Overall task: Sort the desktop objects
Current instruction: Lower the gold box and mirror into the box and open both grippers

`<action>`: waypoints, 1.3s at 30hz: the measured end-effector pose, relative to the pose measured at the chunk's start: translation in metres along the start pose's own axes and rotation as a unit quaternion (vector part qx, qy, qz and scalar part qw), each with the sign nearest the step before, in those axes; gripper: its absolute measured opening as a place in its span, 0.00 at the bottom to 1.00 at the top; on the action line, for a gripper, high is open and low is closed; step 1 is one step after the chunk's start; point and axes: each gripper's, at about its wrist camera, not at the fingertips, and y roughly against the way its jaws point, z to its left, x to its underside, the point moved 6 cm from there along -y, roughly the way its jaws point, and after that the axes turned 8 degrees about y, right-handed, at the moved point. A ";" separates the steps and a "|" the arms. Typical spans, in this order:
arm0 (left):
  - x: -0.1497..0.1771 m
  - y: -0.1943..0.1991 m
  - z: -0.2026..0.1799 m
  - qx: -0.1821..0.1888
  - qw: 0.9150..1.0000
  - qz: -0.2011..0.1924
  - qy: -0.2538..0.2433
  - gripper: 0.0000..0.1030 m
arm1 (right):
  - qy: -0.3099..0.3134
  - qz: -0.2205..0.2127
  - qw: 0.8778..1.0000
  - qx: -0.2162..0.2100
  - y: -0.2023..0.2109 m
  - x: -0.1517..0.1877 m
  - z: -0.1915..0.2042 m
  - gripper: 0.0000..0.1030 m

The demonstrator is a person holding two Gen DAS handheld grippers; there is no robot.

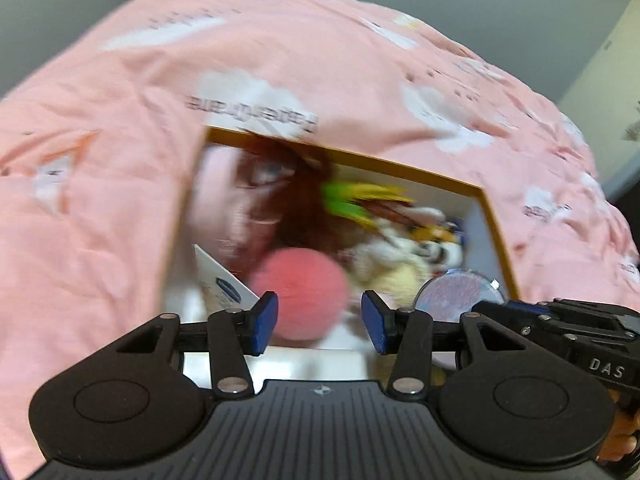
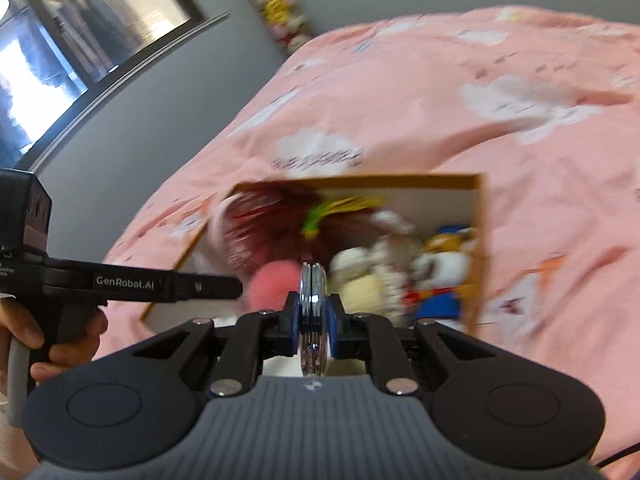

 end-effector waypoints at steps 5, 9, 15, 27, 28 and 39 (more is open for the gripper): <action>0.008 0.007 0.023 0.003 1.000 -0.014 0.024 0.52 | -0.008 0.058 0.997 -0.045 -0.049 0.004 0.018 0.14; 0.008 0.010 0.023 0.023 0.999 -0.024 0.016 0.52 | -0.026 0.093 0.993 -0.060 -0.078 0.010 0.024 0.14; 0.005 0.018 0.025 0.050 0.998 -0.042 0.025 0.52 | -0.047 0.136 0.987 -0.074 -0.099 0.020 0.029 0.14; 0.009 0.020 0.027 0.063 0.996 -0.046 0.031 0.52 | 0.018 0.198 0.980 -0.006 -0.109 0.021 0.027 0.30; 0.010 0.020 0.026 0.062 0.997 -0.046 0.026 0.52 | 0.029 0.203 0.979 0.003 -0.112 0.023 0.029 0.32; 0.020 0.024 0.023 0.033 0.999 -0.038 0.005 0.52 | 0.080 0.215 0.972 0.047 -0.122 0.022 0.031 0.33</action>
